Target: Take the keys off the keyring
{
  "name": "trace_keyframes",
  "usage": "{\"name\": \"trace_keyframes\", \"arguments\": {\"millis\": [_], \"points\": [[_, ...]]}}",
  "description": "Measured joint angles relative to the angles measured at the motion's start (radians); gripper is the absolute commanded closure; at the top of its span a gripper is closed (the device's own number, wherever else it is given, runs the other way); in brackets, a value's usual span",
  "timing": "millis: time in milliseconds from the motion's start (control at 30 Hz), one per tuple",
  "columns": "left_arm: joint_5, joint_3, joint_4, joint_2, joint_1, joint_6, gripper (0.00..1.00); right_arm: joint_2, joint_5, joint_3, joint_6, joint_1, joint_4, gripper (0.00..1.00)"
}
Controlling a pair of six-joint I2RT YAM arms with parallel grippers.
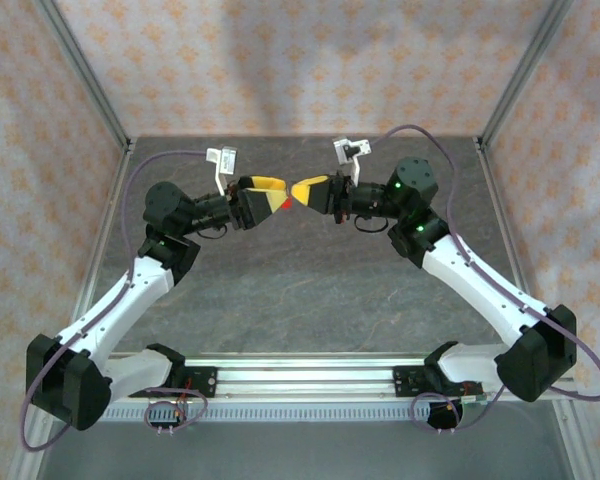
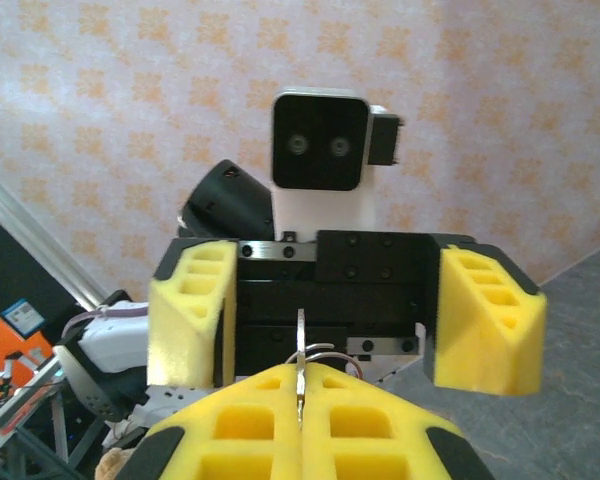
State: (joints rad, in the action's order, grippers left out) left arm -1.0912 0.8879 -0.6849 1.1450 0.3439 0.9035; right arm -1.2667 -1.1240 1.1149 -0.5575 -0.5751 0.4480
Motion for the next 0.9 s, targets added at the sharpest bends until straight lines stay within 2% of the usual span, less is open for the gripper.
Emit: {"name": "trace_keyframes", "arguments": {"millis": [467,700,900], "points": [[-0.063,-0.001,-0.368,0.106,0.000,0.302,0.23,-0.035,-0.029,0.000,-0.068,0.000,0.095,1.00],[-0.085,-0.001,-0.406,0.106,0.000,0.331,0.27,-0.051,-0.029,0.000,-0.102,0.000,0.136,1.00],[-0.098,-0.001,-0.406,0.106,0.000,0.334,0.37,-0.055,-0.029,0.000,-0.123,0.000,0.164,1.00]]}}
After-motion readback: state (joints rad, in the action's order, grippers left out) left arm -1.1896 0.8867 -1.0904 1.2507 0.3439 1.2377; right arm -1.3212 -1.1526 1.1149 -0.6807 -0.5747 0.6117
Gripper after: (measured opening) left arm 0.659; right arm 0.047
